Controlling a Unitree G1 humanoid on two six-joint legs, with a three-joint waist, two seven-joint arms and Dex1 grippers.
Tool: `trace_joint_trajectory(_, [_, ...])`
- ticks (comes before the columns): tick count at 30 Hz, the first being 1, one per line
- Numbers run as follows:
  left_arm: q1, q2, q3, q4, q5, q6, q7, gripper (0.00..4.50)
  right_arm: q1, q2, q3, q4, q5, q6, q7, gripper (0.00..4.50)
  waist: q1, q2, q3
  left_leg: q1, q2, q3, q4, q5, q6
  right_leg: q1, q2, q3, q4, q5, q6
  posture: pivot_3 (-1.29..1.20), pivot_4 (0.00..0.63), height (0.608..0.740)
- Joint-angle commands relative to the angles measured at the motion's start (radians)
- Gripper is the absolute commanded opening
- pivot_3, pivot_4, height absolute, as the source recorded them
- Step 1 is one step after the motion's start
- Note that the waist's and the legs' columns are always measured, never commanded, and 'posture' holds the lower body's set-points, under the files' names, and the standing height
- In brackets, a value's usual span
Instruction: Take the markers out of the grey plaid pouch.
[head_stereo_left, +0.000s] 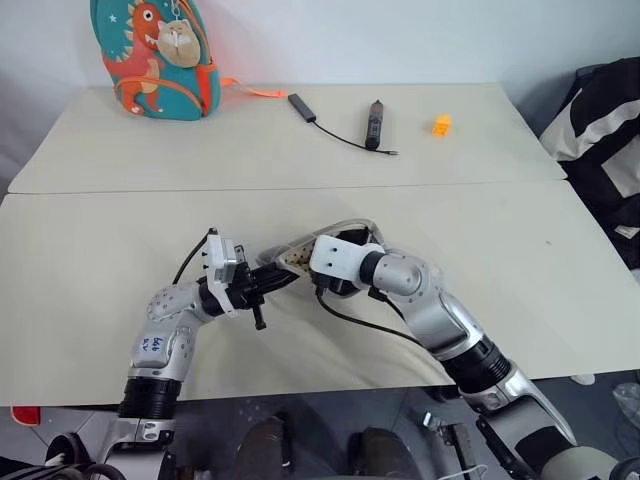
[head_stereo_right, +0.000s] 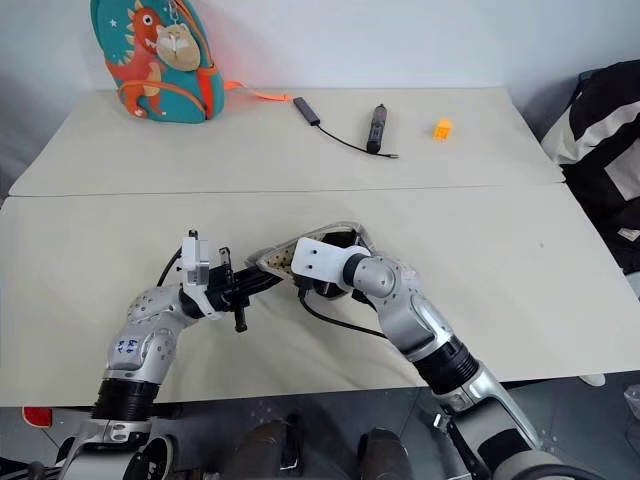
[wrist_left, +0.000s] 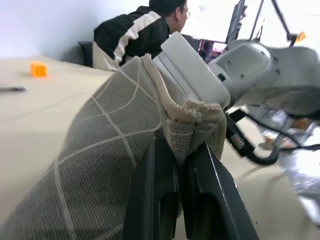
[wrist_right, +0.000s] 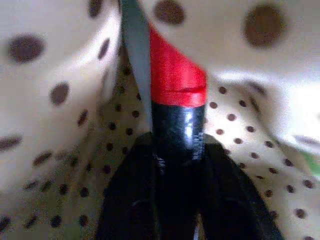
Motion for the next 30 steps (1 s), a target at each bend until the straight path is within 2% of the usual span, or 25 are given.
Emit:
trace_joint_trajectory(1, [-0.003,-0.002,0.012,0.024,0.012,-0.029,0.019,0.00,0.002,-0.037,-0.040,-0.102,0.033,-0.001,0.048,0.70,-0.001,0.000,0.000,0.000,0.000,0.000,0.000,0.000,0.000,0.000,0.000,0.000,0.000,0.000,0.000,0.00,0.150,0.740])
trace_joint_trajectory(7, [-0.031,0.008,0.034,0.088,0.052,-0.113,0.044,0.00,-0.012,-0.075,-0.104,-0.184,0.127,0.084,0.137,0.70,-0.001,0.000,0.000,0.000,0.000,0.000,0.000,0.000,0.000,0.000,0.000,-0.001,0.000,0.000,0.000,0.00,0.150,0.740])
trace_joint_trajectory(13, [-0.041,0.002,0.025,0.132,0.083,-0.162,0.075,0.00,-0.004,-0.118,-0.103,-0.238,0.174,0.088,0.184,0.70,-0.001,0.000,0.000,0.000,0.000,0.000,0.000,0.000,0.000,0.000,0.000,-0.002,-0.001,0.000,0.000,0.00,0.150,0.740])
trace_joint_trajectory(24, [-0.024,-0.009,-0.002,0.128,0.106,-0.217,0.079,0.00,-0.005,-0.133,-0.163,-0.249,0.251,0.130,0.156,0.70,-0.001,0.000,0.000,0.000,0.000,0.000,0.000,0.000,0.000,0.000,0.000,-0.002,-0.001,0.000,0.000,0.00,0.150,0.740])
trace_joint_trajectory(28, [-0.027,-0.006,0.003,0.134,0.113,-0.222,0.089,0.00,-0.020,-0.081,-0.265,-0.324,0.417,0.219,0.180,0.70,0.000,0.000,0.000,0.000,0.000,0.000,0.000,0.000,0.000,0.000,0.000,-0.002,-0.001,0.000,0.000,0.00,0.150,0.740])
trace_joint_trajectory(30, [-0.030,-0.003,0.006,0.137,0.113,-0.224,0.093,0.00,-0.036,-0.053,-0.361,-0.359,0.550,0.312,0.195,0.70,-0.002,0.000,0.000,0.000,0.000,0.000,-0.001,0.000,0.000,0.000,0.000,-0.001,-0.001,0.000,0.000,0.00,0.150,0.740])
